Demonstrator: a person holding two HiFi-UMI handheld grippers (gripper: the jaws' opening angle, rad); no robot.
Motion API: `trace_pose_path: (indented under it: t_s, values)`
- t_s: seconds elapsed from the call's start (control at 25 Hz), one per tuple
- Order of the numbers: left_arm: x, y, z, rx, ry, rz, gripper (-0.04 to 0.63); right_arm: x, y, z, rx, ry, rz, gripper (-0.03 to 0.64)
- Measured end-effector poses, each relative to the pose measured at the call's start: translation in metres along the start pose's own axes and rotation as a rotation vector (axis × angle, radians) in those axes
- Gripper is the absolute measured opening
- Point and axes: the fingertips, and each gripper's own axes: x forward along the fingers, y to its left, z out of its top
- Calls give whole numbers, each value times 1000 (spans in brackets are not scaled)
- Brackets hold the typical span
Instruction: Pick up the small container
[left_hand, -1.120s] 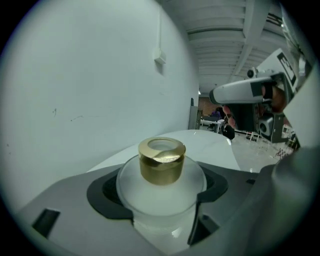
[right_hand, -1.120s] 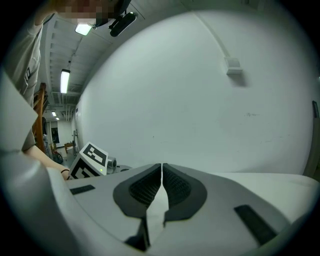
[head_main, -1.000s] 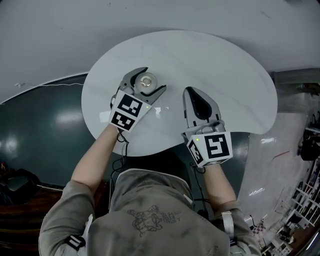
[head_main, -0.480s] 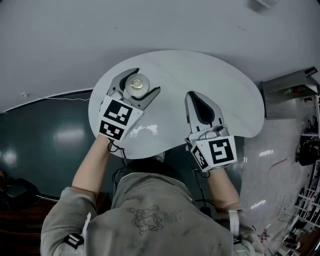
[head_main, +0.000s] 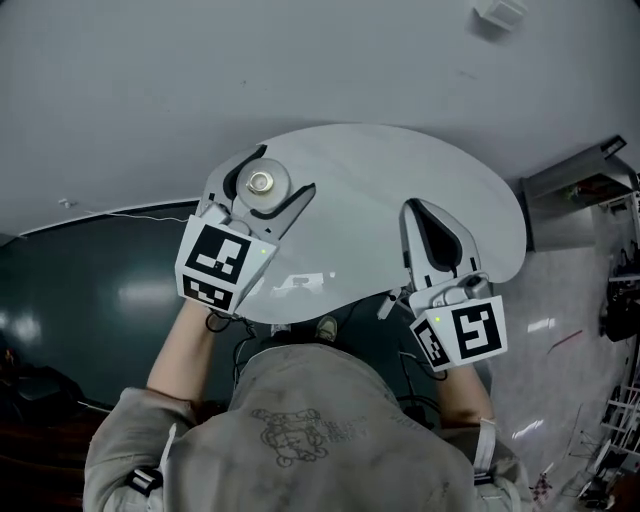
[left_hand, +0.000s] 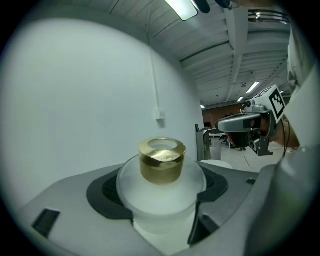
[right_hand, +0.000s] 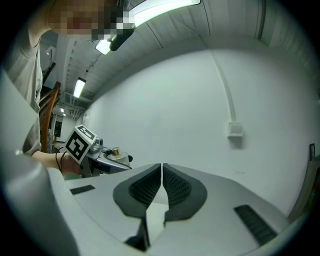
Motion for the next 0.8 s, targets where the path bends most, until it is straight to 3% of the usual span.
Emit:
trace_pose_path:
  t_s: [0.48,0.8]
  values:
    - [-45,-21,11,-8,-69,26,344,-23,21,6,-13,-55,15,34]
    - [-49,-38,-15,31,-21,36,344,-29,30,-24,-23,-3,21,34]
